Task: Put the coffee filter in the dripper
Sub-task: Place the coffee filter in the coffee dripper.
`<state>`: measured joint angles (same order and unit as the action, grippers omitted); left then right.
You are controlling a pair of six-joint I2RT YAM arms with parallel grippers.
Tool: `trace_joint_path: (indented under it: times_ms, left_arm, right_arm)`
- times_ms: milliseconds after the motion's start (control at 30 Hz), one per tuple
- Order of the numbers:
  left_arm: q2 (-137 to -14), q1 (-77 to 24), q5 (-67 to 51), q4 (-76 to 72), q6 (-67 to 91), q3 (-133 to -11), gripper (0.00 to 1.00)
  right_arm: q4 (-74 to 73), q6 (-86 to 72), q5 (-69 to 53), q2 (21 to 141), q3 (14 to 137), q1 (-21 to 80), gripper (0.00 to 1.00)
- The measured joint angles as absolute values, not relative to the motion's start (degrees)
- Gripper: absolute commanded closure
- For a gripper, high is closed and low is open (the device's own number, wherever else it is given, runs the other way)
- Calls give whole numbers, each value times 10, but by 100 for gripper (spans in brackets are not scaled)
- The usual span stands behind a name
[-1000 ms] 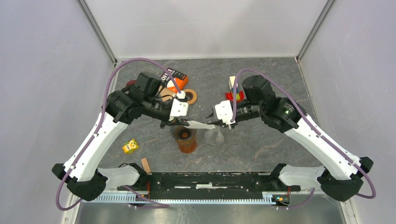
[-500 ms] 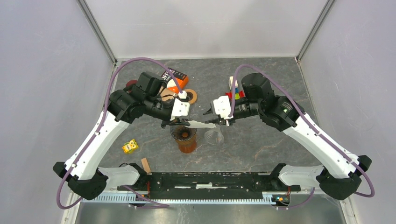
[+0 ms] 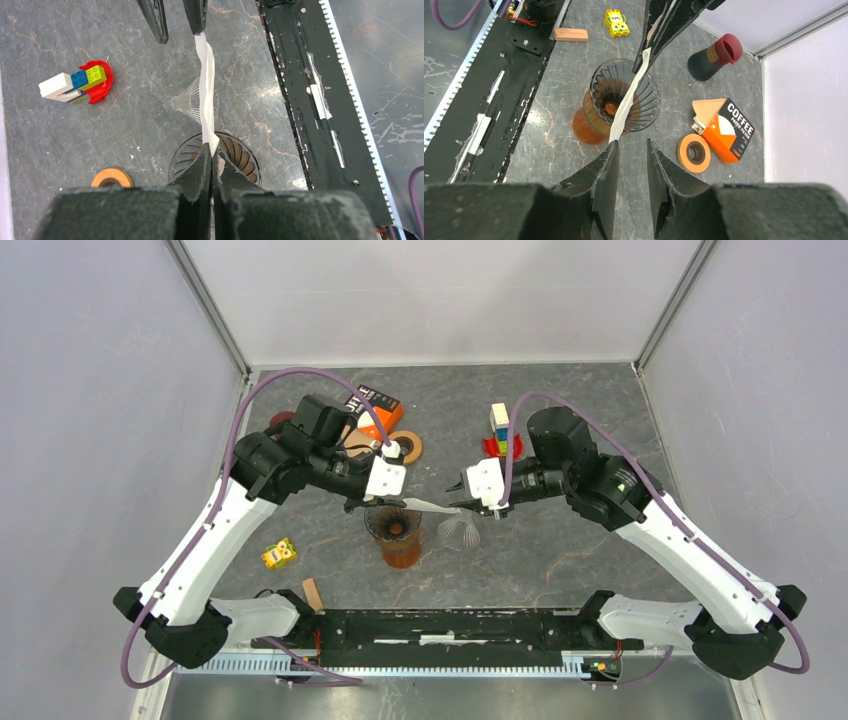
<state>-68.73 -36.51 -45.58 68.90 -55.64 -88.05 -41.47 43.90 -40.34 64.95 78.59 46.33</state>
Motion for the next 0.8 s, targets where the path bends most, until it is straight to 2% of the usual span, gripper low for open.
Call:
trace_joint_path:
  times_ms: [800]
  left_arm:
    - [-688,-365,-452,706,-613,-881,98]
  right_arm:
    - [-429,463,-440,641,765,452,70]
